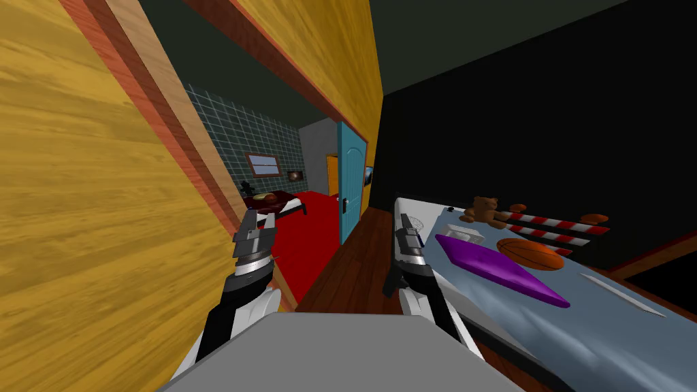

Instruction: Push the door open

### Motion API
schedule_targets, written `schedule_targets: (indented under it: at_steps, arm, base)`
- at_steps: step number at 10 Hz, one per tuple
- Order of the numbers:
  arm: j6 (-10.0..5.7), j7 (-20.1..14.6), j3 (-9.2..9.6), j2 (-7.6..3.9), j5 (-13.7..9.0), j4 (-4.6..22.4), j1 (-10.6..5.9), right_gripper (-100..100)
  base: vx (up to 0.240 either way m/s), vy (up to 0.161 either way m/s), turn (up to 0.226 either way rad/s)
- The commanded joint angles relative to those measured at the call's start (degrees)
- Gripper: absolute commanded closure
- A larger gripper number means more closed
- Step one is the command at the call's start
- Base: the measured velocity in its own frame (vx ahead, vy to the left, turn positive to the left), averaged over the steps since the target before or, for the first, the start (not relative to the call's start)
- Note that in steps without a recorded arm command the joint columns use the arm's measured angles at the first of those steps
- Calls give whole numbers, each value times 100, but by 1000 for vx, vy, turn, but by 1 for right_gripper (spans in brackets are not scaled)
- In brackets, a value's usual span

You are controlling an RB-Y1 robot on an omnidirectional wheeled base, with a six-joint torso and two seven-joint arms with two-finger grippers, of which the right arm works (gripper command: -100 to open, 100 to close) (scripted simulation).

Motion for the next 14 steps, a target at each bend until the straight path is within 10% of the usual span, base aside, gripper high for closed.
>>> schedule_targets:
  at_steps: [1, 14]
  arm:
    - [-30, -76, 43, -49, 70, 40, 18, -100]
    - [-510, -1293, 737, -679, 1190, 686, 313, -100]
  base:
    - [136, 11, -4]
    - [203, -32, 18]
